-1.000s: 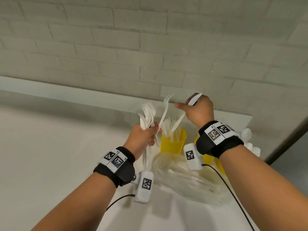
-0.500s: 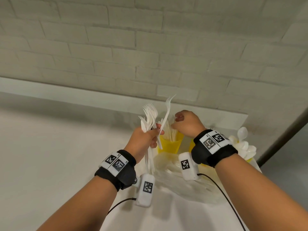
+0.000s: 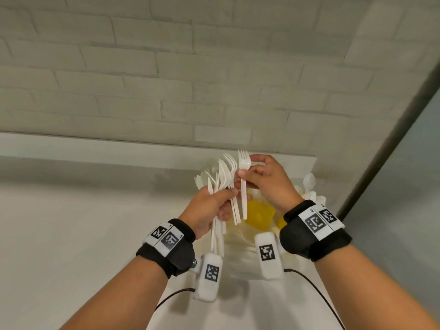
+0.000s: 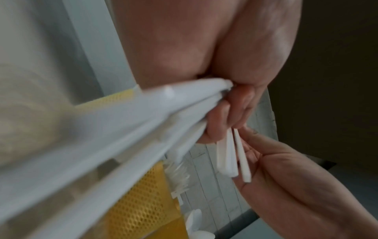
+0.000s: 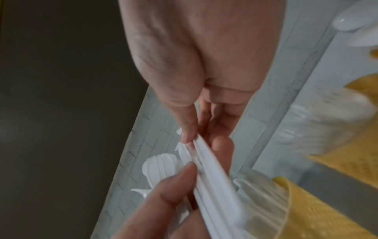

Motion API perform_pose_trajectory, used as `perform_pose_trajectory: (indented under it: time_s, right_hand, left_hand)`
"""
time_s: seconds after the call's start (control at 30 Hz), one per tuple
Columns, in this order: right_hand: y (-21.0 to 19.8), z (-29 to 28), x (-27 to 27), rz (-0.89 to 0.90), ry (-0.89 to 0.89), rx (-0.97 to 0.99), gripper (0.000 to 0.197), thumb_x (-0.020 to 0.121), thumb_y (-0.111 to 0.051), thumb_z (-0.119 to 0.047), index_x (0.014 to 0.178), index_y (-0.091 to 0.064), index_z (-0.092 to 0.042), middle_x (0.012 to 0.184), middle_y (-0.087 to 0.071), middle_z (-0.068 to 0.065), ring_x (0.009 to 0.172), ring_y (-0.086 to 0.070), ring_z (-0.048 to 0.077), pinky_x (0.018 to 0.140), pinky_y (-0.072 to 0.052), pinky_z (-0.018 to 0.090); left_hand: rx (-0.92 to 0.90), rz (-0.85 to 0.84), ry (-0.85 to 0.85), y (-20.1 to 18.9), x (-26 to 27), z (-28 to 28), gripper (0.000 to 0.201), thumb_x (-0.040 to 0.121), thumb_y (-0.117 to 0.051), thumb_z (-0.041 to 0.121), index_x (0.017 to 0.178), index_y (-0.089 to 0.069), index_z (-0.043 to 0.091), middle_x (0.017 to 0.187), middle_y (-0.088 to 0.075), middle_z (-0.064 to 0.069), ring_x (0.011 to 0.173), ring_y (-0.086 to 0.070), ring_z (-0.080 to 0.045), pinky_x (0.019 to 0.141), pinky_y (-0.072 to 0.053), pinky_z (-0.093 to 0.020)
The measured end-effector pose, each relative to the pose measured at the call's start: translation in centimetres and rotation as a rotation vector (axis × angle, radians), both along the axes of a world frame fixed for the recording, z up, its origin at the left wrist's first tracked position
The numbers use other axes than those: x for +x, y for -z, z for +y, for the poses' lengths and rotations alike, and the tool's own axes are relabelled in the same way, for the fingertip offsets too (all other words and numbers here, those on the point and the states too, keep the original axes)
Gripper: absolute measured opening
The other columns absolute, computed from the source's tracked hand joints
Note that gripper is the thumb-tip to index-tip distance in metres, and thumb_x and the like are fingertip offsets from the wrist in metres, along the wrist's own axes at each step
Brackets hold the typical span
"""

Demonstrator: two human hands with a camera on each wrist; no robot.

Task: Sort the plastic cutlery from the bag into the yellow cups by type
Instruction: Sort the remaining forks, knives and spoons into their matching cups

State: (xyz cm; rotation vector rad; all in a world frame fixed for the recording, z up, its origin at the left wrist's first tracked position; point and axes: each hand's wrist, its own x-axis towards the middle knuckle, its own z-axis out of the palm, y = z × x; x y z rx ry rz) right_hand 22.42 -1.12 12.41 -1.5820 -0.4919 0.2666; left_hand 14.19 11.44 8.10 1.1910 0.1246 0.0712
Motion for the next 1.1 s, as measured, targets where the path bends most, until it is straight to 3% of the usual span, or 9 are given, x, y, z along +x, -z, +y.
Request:
perform_pose_trajectory:
  time_s: [0.17,0.27,0.37,0.47,0.53,0.6,0.73,0.87,1.1]
  right_hand:
    - [0.6,-2.0,-0.1,-0.068,0.022,-0.075,0.019,0.092,-0.058,-0.006,0.105,-0.063,0.007,0.090,-0.067,0.012,0.058,-0.060,-0.003,0.053,-0.046,0.008]
    - [0.9,-3.0,0.2,-0.060,0.066,-0.064,0.022,0.090,-0.062,-0.012,0.108,-0.064,0.002,0.087,-0.064,0.010,0.059,-0.059,-0.001,0.051,-0.044,0.009]
    - [0.3,-3.8,0.2,-0.062,0.056,-0.109,0.026,0.090,-0.061,-0.008,0.115,-0.063,-0.002,0.080,-0.066,0.002,0.060,-0.062,-0.004,0.056,-0.045,0.007]
    - [-0.5,-4.5,0.1,-0.046,-0.012,-0.204,0.021,0.087,-0.056,0.001,0.102,-0.068,-0.008,0.069,-0.064,-0.007,0.054,-0.059,-0.006,0.049,-0.040,0.005]
    - [-0.8,-4.7,0.0,-0.025,-0.049,-0.268,0.017,0.084,-0.058,-0.004,0.096,-0.068,-0.012,0.066,-0.060,-0.009,0.056,-0.057,-0.002,0.047,-0.039,0.007]
    - [-0.7,-4.8,0.1,0.003,-0.060,-0.298,0.019,0.084,-0.063,-0.012,0.103,-0.066,-0.014,0.071,-0.060,-0.010,0.059,-0.057,-0.001,0.051,-0.039,0.014]
    - [-0.3,-4.6,0.5,0.044,-0.103,-0.286,0.026,0.084,-0.066,-0.011,0.109,-0.062,-0.011,0.066,-0.059,-0.007,0.053,-0.054,0.002,0.049,-0.035,0.019]
    - [0.1,-4.1,0.8,0.141,-0.117,-0.161,0.030,0.087,-0.062,-0.006,0.116,-0.060,-0.009,0.060,-0.053,-0.001,0.047,-0.049,0.007,0.047,-0.043,0.018]
    - [-1.6,-4.1,2.0,0.150,-0.184,-0.104,0.018,0.086,-0.068,-0.009,0.103,-0.064,-0.008,0.080,-0.062,0.003,0.059,-0.063,0.004,0.061,-0.056,0.016]
  left_hand:
    - [0.051,-0.012,0.078,-0.6,0.9,-1.3,0.022,0.097,-0.050,0.007,0.115,-0.061,0.001,0.107,-0.071,-0.023,0.040,-0.027,-0.008,0.043,-0.029,-0.020]
    - [0.085,-0.009,0.098,-0.6,1.5,-2.1,0.021,0.097,-0.052,0.009,0.113,-0.062,0.001,0.106,-0.072,-0.021,0.042,-0.028,-0.009,0.044,-0.030,-0.020]
    - [0.124,0.003,0.122,-0.2,1.9,-2.7,0.017,0.096,-0.054,0.009,0.109,-0.063,0.004,0.099,-0.071,-0.017,0.043,-0.030,-0.009,0.045,-0.030,-0.021]
    - [0.191,0.032,0.151,0.2,2.1,-3.0,0.013,0.095,-0.055,0.011,0.100,-0.065,0.004,0.091,-0.057,-0.023,0.044,-0.032,-0.010,0.047,-0.028,-0.024]
    - [0.197,0.043,0.162,0.4,2.2,-3.1,0.019,0.095,-0.054,0.010,0.107,-0.063,-0.002,0.087,-0.053,-0.021,0.044,-0.031,-0.011,0.047,-0.027,-0.024]
    - [0.179,0.056,0.151,0.5,2.1,-3.1,0.025,0.096,-0.052,0.006,0.116,-0.059,-0.007,0.082,-0.062,-0.014,0.042,-0.032,-0.010,0.046,-0.027,-0.023]
    - [0.196,0.059,0.154,0.7,1.7,-2.7,0.018,0.096,-0.055,0.008,0.110,-0.063,0.003,0.085,-0.069,-0.010,0.043,-0.032,-0.009,0.046,-0.030,-0.021]
    - [0.170,0.041,0.124,1.0,1.4,-2.3,0.010,0.094,-0.060,0.012,0.098,-0.067,0.006,0.088,-0.071,-0.011,0.043,-0.032,-0.007,0.046,-0.030,-0.020]
    - [0.178,0.021,0.060,0.6,2.1,-1.8,0.016,0.092,-0.062,0.014,0.101,-0.068,0.003,0.083,-0.072,-0.007,0.044,-0.033,-0.007,0.046,-0.033,-0.019]
